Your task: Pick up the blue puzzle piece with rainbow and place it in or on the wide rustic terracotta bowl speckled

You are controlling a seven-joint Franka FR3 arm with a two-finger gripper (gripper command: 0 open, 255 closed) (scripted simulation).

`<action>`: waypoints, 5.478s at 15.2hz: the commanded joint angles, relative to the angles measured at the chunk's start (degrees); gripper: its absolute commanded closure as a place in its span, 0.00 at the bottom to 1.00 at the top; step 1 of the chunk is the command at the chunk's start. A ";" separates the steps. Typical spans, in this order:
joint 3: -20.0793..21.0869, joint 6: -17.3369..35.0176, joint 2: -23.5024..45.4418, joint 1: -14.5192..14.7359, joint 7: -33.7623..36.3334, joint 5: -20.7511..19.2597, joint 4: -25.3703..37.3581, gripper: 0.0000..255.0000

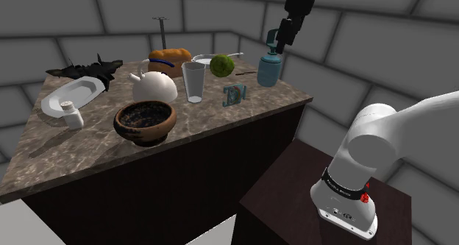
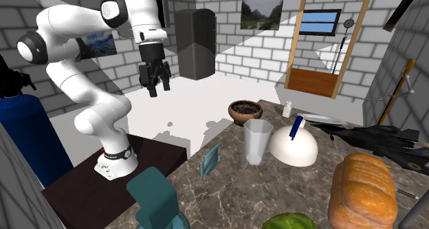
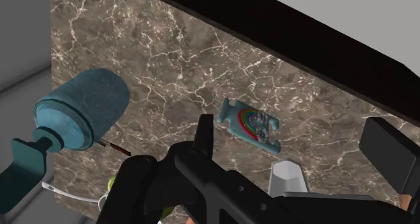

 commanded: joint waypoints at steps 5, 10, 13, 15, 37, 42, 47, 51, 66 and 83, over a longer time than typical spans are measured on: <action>-6.56 5.57 5.36 3.58 -14.08 -1.53 -1.11 0.00; -13.98 11.60 14.40 8.31 -31.77 -1.82 0.13 0.00; -17.79 14.58 20.72 11.20 -42.54 -0.88 1.98 0.00; -19.94 16.26 25.18 13.01 -49.80 0.26 3.56 0.00; -24.13 25.65 41.49 17.34 -72.90 6.39 5.48 0.00; -24.13 25.65 41.49 17.34 -72.90 6.39 5.48 1.00; -24.13 25.66 41.50 17.34 -72.90 6.39 5.48 1.00; -23.97 22.60 40.32 17.36 -72.45 5.90 7.45 1.00; -23.40 11.13 37.78 17.53 -71.47 5.02 16.57 1.00; -20.97 0.34 38.94 19.48 -67.51 5.90 28.46 1.00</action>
